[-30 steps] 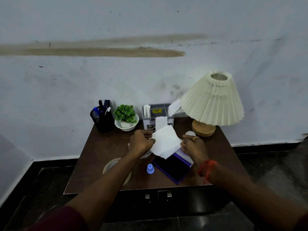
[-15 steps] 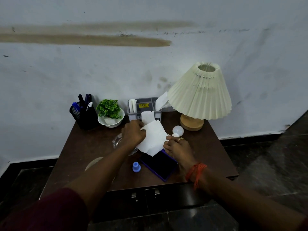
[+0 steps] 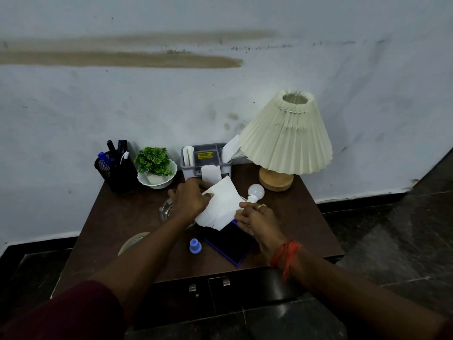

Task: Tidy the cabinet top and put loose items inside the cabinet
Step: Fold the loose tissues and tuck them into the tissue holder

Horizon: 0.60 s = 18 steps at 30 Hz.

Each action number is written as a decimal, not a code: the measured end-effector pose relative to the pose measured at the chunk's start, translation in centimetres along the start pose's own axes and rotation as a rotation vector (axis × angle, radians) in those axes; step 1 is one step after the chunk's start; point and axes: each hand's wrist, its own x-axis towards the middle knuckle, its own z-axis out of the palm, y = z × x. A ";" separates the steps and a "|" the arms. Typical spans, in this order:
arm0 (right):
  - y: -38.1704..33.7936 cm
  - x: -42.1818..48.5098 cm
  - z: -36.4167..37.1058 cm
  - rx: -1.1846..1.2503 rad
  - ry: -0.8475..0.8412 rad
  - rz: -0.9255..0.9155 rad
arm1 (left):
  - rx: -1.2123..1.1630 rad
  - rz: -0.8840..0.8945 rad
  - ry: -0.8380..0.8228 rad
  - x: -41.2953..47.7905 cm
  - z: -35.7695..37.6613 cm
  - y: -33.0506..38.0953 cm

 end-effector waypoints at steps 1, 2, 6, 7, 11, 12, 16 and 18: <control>-0.1 -0.2 0.0 0.007 0.002 0.005 | 0.019 0.006 -0.014 -0.1 -0.1 0.0; -0.3 -0.4 0.0 0.014 0.003 0.008 | 0.040 0.015 -0.024 -0.2 -0.1 0.0; -0.5 -1.0 -0.3 0.022 0.002 0.016 | 0.091 0.039 0.003 -1.0 -0.7 0.9; -0.5 -1.2 -0.4 0.023 0.002 0.017 | 0.091 0.045 0.016 -1.2 -1.0 1.2; -0.4 -1.8 -0.6 0.046 0.006 0.026 | 0.020 0.070 0.024 -2.1 -2.0 1.6; -0.4 -2.0 -0.6 0.054 0.012 0.029 | -0.010 0.073 0.016 -2.4 -2.3 1.7; -0.6 -3.0 -0.8 0.079 0.013 0.020 | -0.081 0.102 -0.012 -3.2 -3.6 2.3; -0.6 -3.3 -1.0 0.079 0.013 0.016 | -0.093 0.105 0.000 -3.4 -4.3 2.6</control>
